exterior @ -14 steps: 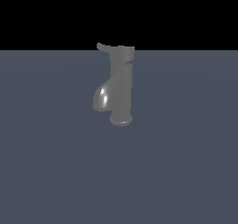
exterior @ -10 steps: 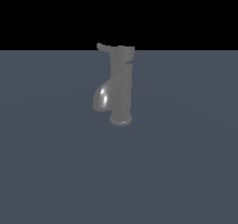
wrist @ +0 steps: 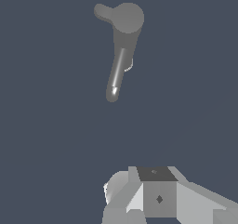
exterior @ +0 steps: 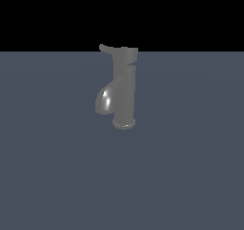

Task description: Turn on the faucet by rotating a designated handle.

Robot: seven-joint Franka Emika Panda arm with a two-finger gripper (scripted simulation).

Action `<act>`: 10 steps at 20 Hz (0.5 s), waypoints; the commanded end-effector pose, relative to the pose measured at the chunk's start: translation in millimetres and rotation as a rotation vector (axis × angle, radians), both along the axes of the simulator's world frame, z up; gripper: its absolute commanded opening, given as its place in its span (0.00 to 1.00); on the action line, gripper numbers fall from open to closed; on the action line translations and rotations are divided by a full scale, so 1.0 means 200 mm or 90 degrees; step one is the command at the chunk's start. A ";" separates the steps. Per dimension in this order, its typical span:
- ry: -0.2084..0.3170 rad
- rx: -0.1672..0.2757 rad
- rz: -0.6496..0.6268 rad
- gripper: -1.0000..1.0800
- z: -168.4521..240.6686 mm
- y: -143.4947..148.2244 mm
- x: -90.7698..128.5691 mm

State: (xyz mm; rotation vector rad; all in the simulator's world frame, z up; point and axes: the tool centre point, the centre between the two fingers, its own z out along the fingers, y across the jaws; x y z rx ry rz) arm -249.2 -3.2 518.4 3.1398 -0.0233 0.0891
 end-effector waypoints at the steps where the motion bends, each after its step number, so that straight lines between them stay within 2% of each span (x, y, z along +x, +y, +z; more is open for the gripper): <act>1: 0.000 0.001 -0.003 0.00 0.00 0.00 0.01; 10: 0.003 0.012 -0.054 0.00 -0.01 0.01 0.09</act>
